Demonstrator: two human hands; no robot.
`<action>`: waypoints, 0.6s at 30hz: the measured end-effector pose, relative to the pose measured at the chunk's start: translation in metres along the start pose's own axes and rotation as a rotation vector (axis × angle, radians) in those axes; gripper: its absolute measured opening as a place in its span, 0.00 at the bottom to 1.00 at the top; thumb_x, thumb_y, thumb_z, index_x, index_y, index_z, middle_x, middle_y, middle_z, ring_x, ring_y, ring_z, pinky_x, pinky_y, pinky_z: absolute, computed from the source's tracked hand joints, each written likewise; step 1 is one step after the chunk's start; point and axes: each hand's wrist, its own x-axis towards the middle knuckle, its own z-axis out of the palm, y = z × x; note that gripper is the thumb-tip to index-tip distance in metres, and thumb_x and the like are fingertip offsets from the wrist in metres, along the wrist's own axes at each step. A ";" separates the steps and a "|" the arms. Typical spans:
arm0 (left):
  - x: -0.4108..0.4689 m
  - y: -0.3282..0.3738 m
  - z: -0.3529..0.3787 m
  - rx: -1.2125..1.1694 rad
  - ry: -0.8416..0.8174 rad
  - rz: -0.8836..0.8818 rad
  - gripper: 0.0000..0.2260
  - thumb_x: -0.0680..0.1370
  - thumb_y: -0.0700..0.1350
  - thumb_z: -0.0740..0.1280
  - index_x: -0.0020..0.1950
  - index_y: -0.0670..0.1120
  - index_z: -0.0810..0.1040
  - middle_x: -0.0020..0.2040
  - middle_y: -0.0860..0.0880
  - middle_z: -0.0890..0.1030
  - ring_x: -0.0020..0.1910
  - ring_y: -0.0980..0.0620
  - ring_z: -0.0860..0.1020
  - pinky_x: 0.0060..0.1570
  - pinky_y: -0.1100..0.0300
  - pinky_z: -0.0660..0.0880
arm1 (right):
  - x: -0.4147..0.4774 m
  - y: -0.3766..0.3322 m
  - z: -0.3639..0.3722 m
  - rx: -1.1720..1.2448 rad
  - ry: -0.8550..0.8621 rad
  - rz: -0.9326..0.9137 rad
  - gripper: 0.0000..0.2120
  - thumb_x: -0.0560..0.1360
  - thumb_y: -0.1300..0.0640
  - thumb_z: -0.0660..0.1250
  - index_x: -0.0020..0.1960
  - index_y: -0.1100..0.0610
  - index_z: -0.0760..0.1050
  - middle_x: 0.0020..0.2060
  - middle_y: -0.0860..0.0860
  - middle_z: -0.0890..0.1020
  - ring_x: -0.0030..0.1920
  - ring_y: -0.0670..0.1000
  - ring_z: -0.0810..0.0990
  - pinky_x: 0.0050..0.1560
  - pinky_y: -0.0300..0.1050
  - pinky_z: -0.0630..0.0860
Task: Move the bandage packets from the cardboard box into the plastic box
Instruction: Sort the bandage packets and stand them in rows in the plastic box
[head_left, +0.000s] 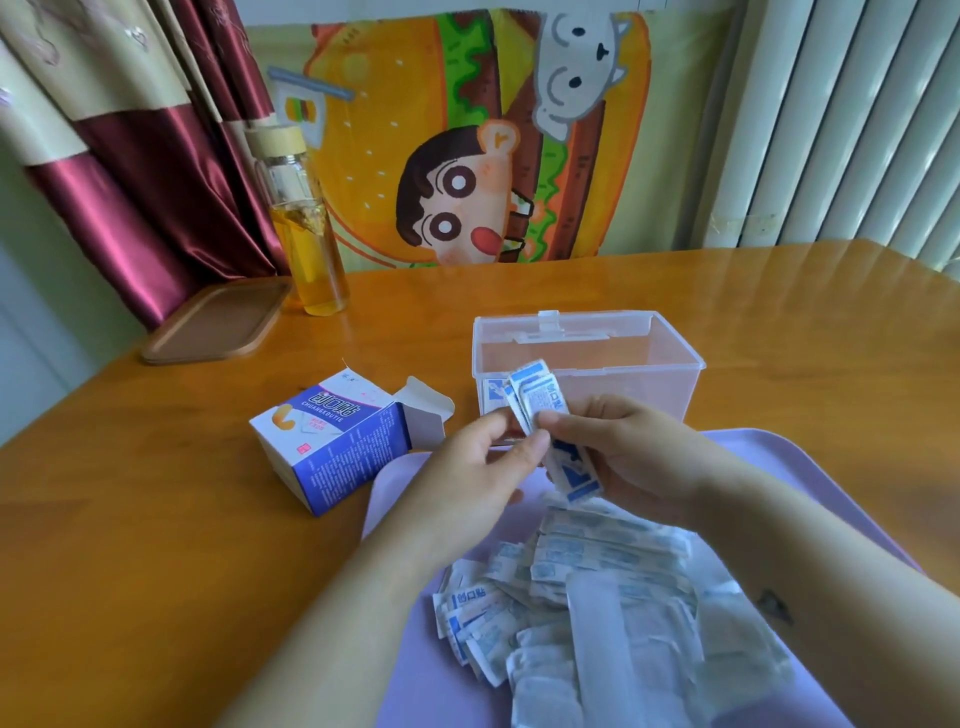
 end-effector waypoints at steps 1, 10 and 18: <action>0.001 -0.001 0.001 -0.021 0.010 0.001 0.07 0.79 0.51 0.61 0.53 0.63 0.76 0.52 0.61 0.81 0.51 0.67 0.77 0.43 0.70 0.74 | 0.001 0.004 0.000 0.010 0.007 -0.022 0.11 0.77 0.60 0.59 0.52 0.65 0.77 0.41 0.57 0.82 0.39 0.49 0.81 0.38 0.39 0.77; 0.008 -0.017 0.001 -0.126 0.141 -0.072 0.08 0.76 0.51 0.68 0.51 0.52 0.83 0.47 0.44 0.84 0.51 0.44 0.82 0.59 0.44 0.75 | 0.003 0.018 -0.006 -0.147 0.186 -0.090 0.20 0.70 0.50 0.68 0.56 0.62 0.77 0.49 0.61 0.83 0.51 0.61 0.82 0.57 0.60 0.76; 0.008 -0.014 -0.001 -0.258 0.244 -0.083 0.04 0.73 0.41 0.71 0.38 0.47 0.82 0.40 0.47 0.85 0.43 0.48 0.83 0.54 0.48 0.77 | -0.004 0.013 -0.008 -0.356 0.354 -0.136 0.11 0.76 0.51 0.65 0.46 0.58 0.81 0.36 0.49 0.84 0.35 0.46 0.81 0.37 0.41 0.75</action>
